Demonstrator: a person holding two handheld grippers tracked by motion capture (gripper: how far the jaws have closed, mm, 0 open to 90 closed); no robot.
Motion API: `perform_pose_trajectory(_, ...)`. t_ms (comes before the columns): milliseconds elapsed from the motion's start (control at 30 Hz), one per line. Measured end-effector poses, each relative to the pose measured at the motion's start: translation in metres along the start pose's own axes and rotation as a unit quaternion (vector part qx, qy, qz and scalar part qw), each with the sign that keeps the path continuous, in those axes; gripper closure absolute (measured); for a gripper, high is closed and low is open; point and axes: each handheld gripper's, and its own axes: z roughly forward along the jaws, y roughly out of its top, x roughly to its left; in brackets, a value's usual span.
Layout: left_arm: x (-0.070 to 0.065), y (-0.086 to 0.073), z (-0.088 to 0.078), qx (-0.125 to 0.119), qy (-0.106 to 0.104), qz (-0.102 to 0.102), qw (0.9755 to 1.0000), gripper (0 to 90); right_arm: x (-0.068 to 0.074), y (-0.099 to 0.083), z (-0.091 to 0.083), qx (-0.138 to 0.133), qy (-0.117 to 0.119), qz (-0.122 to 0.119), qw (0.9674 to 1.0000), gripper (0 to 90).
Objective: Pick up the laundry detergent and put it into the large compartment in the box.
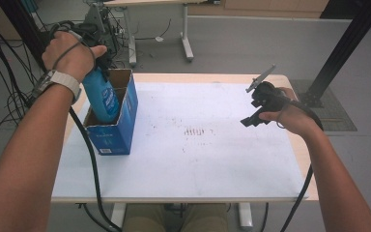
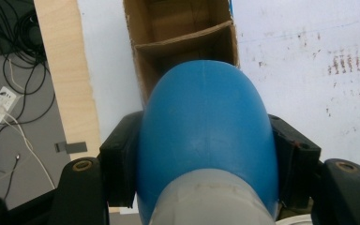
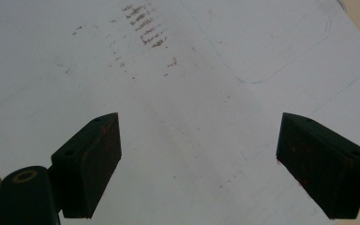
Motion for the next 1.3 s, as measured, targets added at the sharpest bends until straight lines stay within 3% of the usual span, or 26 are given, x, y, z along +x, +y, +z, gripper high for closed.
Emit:
perform_pose_trajectory(733,-0.003,0.002,0.023,-0.004,0.011,0.005,0.9999,37.5,-0.002,-0.003,0.003,0.002,0.001,0.005,1.0000,14.4)
perform_pose_trajectory(1300,-0.003,0.005,0.046,0.002,0.005,0.011,0.9999,37.5,-0.003,-0.005,0.004,0.006,0.002,0.010,0.9999,14.4)
